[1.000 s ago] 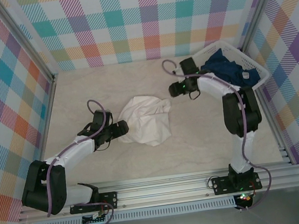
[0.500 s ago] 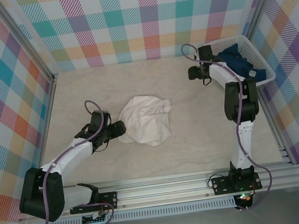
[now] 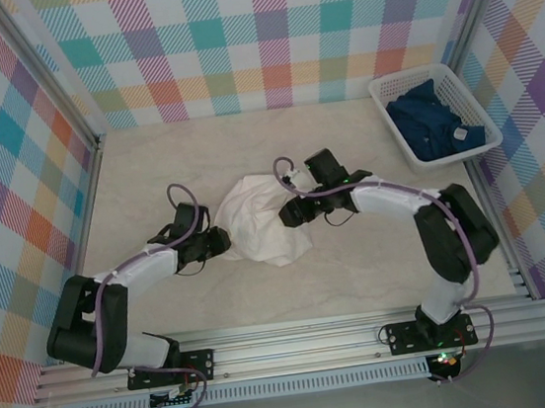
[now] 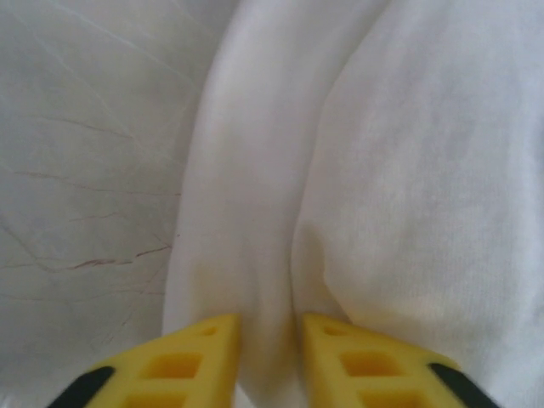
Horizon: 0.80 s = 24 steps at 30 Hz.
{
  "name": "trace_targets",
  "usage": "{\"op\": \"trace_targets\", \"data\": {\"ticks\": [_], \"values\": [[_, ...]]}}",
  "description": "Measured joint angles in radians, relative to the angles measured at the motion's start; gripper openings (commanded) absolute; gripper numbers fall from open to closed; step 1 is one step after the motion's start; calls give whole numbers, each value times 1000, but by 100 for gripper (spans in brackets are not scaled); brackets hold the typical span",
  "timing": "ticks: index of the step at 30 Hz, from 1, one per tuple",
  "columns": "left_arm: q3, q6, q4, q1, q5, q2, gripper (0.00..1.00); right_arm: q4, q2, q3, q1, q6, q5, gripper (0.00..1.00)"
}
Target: Fold the inside-out t-shirt
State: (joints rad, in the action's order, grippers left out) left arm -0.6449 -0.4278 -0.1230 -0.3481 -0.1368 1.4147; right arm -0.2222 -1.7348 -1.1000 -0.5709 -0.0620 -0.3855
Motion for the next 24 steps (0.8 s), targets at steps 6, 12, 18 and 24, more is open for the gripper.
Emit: {"op": "trace_targets", "data": {"ticks": [6,12,18,24], "values": [[-3,-6,24,0,0,-19,0,-3,-19,-58,0,-12,-10,0],[-27,-48,29,3,48,-389,0,12,349,-63,38,-36,18,0],[-254,-51,27,3,74,-544,0,81,533,-168,31,-53,53,38],[-355,-50,-24,3,71,-463,0,111,330,36,-168,-71,143,74]]}}
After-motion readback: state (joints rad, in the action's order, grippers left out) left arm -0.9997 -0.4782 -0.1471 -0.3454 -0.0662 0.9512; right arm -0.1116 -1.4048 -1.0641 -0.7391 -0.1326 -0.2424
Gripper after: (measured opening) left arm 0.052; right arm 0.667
